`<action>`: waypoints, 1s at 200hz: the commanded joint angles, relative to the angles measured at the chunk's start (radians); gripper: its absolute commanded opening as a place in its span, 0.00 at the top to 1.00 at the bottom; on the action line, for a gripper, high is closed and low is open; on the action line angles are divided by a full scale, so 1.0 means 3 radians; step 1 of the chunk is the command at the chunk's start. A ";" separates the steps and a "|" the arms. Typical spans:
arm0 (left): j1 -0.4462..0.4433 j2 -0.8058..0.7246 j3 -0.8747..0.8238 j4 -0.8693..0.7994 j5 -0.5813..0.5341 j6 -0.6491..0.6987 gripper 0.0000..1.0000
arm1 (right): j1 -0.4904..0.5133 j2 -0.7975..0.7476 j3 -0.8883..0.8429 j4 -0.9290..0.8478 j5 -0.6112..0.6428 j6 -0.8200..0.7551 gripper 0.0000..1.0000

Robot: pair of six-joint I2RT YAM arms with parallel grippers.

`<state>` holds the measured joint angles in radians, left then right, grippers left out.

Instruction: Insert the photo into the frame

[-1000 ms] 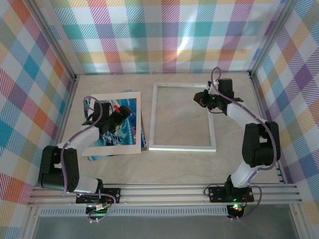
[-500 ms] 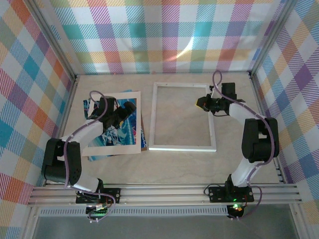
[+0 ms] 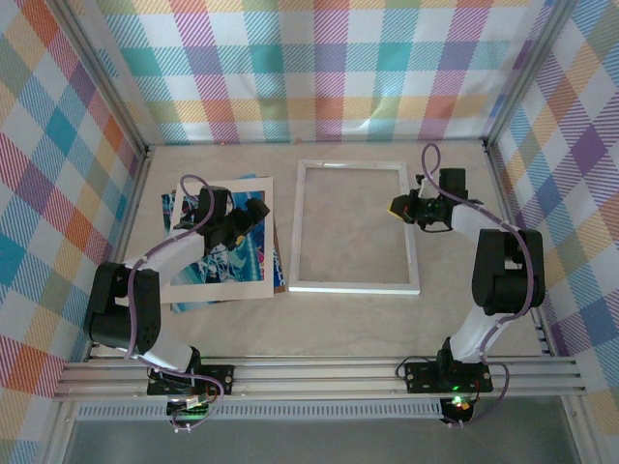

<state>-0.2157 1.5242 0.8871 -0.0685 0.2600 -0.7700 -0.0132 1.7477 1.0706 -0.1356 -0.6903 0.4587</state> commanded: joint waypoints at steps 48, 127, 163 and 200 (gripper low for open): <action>-0.0056 0.0026 0.0044 0.0034 -0.0017 0.0018 0.00 | -0.0045 -0.0191 -0.0236 0.0243 0.0025 0.0037 1.00; -0.0059 0.0029 0.0020 0.0039 -0.0007 0.0024 0.00 | -0.0055 -0.0321 -0.0354 0.0354 0.0145 0.0112 1.00; -0.0059 0.0048 0.0014 0.0059 -0.0012 0.0014 0.00 | -0.0052 -0.0443 -0.0470 0.0432 0.0235 0.0169 1.00; -0.0063 0.0080 0.0028 0.0077 0.0017 0.0011 0.00 | -0.0053 -0.0441 -0.0460 0.0362 0.0250 0.0137 1.00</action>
<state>-0.2157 1.5326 0.8871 -0.0677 0.2604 -0.7700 -0.0204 1.6367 0.9367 -0.0414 -0.6231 0.5011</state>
